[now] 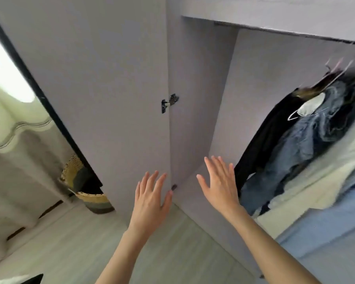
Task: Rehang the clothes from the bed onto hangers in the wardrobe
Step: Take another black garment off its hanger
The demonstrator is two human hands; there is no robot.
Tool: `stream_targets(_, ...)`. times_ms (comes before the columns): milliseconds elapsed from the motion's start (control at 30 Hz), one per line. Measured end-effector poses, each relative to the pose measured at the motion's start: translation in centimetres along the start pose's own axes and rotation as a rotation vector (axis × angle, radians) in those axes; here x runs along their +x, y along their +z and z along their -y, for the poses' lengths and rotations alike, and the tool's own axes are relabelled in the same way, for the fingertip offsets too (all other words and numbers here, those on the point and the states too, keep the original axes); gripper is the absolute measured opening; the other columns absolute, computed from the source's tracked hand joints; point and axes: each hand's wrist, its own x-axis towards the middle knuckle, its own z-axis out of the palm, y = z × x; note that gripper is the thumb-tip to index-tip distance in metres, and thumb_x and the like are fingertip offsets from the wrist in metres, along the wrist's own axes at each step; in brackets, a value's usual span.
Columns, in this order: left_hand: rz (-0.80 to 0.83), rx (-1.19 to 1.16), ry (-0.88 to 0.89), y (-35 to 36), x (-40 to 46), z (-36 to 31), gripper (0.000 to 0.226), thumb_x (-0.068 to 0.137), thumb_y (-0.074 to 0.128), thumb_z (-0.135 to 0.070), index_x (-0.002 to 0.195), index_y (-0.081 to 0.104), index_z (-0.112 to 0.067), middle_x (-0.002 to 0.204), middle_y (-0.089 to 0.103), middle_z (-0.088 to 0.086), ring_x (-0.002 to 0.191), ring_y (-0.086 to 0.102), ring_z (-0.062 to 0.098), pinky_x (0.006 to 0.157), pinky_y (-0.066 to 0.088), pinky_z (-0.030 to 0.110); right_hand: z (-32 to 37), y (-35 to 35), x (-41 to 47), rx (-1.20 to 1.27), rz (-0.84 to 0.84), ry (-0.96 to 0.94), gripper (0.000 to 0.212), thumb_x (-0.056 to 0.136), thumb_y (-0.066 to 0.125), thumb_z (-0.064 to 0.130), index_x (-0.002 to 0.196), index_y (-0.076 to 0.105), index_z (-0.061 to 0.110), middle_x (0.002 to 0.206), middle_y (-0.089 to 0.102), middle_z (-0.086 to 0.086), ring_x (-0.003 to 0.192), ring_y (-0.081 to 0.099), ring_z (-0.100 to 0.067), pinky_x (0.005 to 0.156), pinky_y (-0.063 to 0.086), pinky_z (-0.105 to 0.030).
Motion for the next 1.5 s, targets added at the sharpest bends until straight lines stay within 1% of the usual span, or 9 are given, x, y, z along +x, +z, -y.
stream_targets(200,0.081,-0.056,0.196,2.8,6.4,-4.4,0.055,0.089,0.031,-0.044,0.131,0.049,-0.012,0.136,0.048,0.012,0.131,0.036,0.039,0.103,0.032,0.048,-6.1,-2.2,1.8,-0.075,-0.122,0.109,0.055,0.089,0.032,0.041,0.127,0.054,0.008,0.129,0.056,-0.013,0.127,0.047,-0.032,0.102,0.032,-0.057)
stream_targets(467,0.130,-0.127,0.495,5.4,18.2,-10.5,0.046,0.089,0.036,-0.035,0.120,0.056,-0.007,0.123,0.057,0.016,0.121,0.048,0.041,0.091,0.044,0.053,-13.3,-8.6,9.1,-0.190,-0.456,0.206,0.047,0.091,0.036,0.032,0.125,0.056,0.004,0.130,0.054,-0.018,0.127,0.046,-0.035,0.106,0.023,-0.052)
stream_targets(567,0.146,-0.154,0.593,5.8,22.0,-12.8,0.040,0.089,0.041,-0.029,0.120,0.056,-0.008,0.124,0.057,0.014,0.123,0.047,0.039,0.094,0.044,0.051,-15.1,-10.1,12.0,-0.241,-0.432,0.228,0.050,0.092,0.033,0.033,0.126,0.054,0.004,0.132,0.052,-0.019,0.128,0.044,-0.036,0.106,0.026,-0.055)
stream_targets(667,0.180,-0.217,0.630,6.4,24.9,-14.9,0.043,0.089,0.043,-0.023,0.129,0.050,-0.008,0.136,0.047,0.014,0.133,0.035,0.035,0.104,0.033,0.047,-16.6,-10.7,14.5,-0.297,-0.353,0.247,0.053,0.091,0.030,0.037,0.126,0.055,0.005,0.133,0.052,-0.017,0.129,0.043,-0.034,0.106,0.026,-0.057)
stream_targets(800,0.225,-0.307,0.686,7.4,27.1,-18.2,0.042,0.093,0.043,-0.017,0.134,0.045,-0.007,0.137,0.045,0.013,0.130,0.038,0.030,0.106,0.035,0.045,-18.5,-10.5,15.3,-0.370,-0.325,0.191,0.051,0.090,0.031,0.037,0.108,0.069,0.009,0.125,0.060,-0.012,0.125,0.049,-0.029,0.104,0.028,-0.056)
stream_targets(967,0.287,-0.409,0.686,7.9,28.9,-22.9,0.043,0.097,0.042,-0.015,0.139,0.036,-0.008,0.140,0.040,0.008,0.128,0.040,0.023,0.107,0.032,0.031,-20.8,-11.7,14.2,-0.445,-0.451,0.162,0.036,0.090,0.040,0.030,0.093,0.073,0.017,0.117,0.065,-0.008,0.124,0.050,-0.027,0.109,0.023,-0.055)
stream_targets(1200,0.403,-0.487,0.589,10.2,29.5,-28.2,0.053,0.096,0.045,-0.027,0.143,0.027,-0.010,0.141,0.039,0.010,0.130,0.038,0.023,0.103,0.031,0.027,-24.2,-13.5,12.0,-0.387,-0.464,0.091,0.032,0.090,0.044,0.026,0.092,0.072,0.013,0.115,0.064,-0.009,0.124,0.049,-0.029,0.106,0.037,-0.048)
stream_targets(1367,0.306,-0.517,0.596,10.8,31.0,-31.3,0.045,0.093,0.044,-0.003,0.137,0.037,-0.005,0.127,0.047,0.015,0.112,0.051,0.030,0.093,0.040,0.029,-25.3,-13.7,10.8,-0.356,-0.458,0.127,0.031,0.090,0.043,0.023,0.102,0.069,0.011,0.121,0.059,-0.009,0.129,0.040,-0.025,0.108,0.035,-0.044)
stream_targets(1500,0.236,-0.537,0.574,10.5,33.1,-33.4,0.049,0.090,0.041,0.007,0.138,0.036,-0.002,0.133,0.041,0.016,0.123,0.040,0.029,0.104,0.030,0.026,-25.6,-13.9,10.3,-0.369,-0.450,0.150,0.029,0.089,0.045,0.021,0.103,0.068,0.012,0.123,0.058,-0.008,0.130,0.040,-0.025,0.109,0.034,-0.042)
